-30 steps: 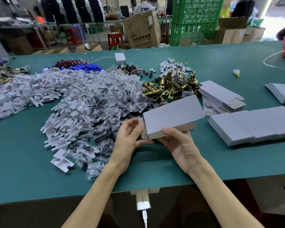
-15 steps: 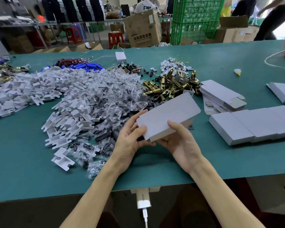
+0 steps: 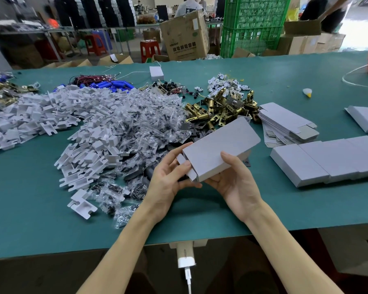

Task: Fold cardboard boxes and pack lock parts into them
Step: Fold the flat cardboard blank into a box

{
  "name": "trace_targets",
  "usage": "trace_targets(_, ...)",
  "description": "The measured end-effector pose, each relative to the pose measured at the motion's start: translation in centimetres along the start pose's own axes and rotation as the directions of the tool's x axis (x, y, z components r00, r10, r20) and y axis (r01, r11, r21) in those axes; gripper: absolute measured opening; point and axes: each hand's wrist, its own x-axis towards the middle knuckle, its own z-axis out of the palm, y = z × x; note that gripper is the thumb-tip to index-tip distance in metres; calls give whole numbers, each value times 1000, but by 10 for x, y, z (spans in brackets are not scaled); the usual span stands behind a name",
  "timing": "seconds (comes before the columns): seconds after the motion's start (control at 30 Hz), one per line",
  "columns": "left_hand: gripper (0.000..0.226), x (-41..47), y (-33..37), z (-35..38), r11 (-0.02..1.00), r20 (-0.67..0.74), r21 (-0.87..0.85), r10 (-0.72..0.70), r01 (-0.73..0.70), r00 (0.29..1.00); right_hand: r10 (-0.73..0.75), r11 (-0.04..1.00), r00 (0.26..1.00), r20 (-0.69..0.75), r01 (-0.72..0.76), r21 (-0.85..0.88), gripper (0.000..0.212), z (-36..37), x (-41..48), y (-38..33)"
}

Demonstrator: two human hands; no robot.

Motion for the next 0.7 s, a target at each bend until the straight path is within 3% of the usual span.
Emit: trace_targets(0.7,38,-1,1,0,1000,-32,-27,-13,12,999,17,999,999,-30,-18,-44,57,1,0,0)
